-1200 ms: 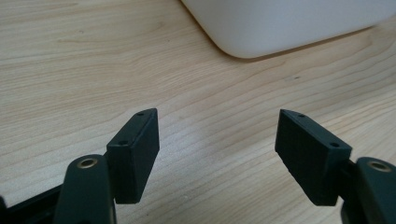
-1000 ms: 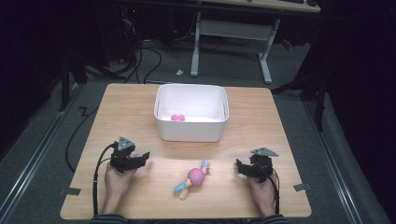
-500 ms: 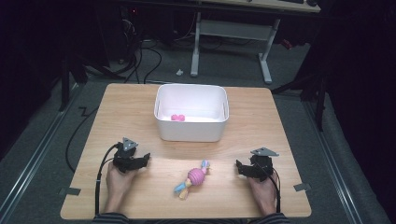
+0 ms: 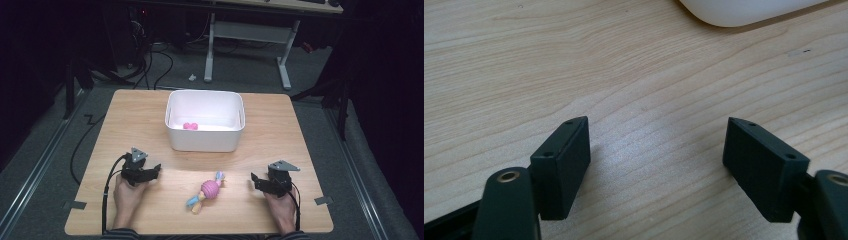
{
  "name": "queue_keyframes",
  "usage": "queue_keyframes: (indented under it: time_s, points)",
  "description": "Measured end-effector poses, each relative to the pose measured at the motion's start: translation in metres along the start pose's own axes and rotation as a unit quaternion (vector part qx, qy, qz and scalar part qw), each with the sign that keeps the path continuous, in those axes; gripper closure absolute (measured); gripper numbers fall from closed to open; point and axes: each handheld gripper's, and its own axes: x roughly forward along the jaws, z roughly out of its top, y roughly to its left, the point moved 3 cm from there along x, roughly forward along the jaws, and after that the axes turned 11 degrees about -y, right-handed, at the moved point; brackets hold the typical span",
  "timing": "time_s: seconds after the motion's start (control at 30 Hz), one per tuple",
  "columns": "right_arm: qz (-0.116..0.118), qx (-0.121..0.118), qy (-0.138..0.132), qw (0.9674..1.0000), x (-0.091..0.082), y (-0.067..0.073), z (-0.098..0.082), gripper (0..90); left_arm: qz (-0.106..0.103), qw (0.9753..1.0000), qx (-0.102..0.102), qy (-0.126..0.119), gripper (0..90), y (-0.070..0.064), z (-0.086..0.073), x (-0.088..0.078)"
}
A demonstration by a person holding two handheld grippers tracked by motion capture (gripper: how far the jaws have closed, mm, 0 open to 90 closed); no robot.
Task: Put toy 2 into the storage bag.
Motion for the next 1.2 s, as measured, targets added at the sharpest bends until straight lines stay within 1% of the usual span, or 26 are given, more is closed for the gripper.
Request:
queue_keyframes:
  time_s: [0.2,0.23,0.4,0.57,0.83,1.0,1.17,1.2]
  points:
    - [0.041,-0.016,-0.012,0.9990,-0.008,0.021,0.007,25.7,0.003,1.0000,-0.001,0.001,26.2,0.000,0.000,0.000]
    - [0.048,-0.020,-0.014,0.9986,-0.009,0.024,0.008,25.7,0.003,1.0000,-0.001,0.001,25.9,0.000,0.000,0.000]
    - [0.081,-0.030,-0.023,0.9960,-0.014,0.042,0.015,25.2,0.003,1.0000,-0.002,0.001,25.9,0.000,0.000,0.000]
    - [0.117,-0.042,-0.028,0.9918,-0.020,0.058,0.023,25.0,0.003,1.0000,-0.002,0.001,25.9,0.000,0.000,0.000]
    - [0.159,-0.058,-0.028,0.9852,-0.020,0.081,0.029,24.7,0.003,1.0000,-0.002,0.001,25.9,0.000,0.000,0.000]
    - [0.183,-0.071,-0.026,0.9801,-0.018,0.095,0.033,24.0,0.003,1.0000,-0.002,0.001,25.8,0.000,0.000,0.000]
    - [0.208,-0.088,-0.022,0.9739,-0.015,0.110,0.035,22.5,0.003,1.0000,-0.002,0.001,25.9,0.000,0.000,0.000]
    - [0.210,-0.091,-0.019,0.9733,-0.014,0.113,0.035,22.3,0.004,1.0000,-0.002,0.001,25.9,0.000,0.000,0.000]
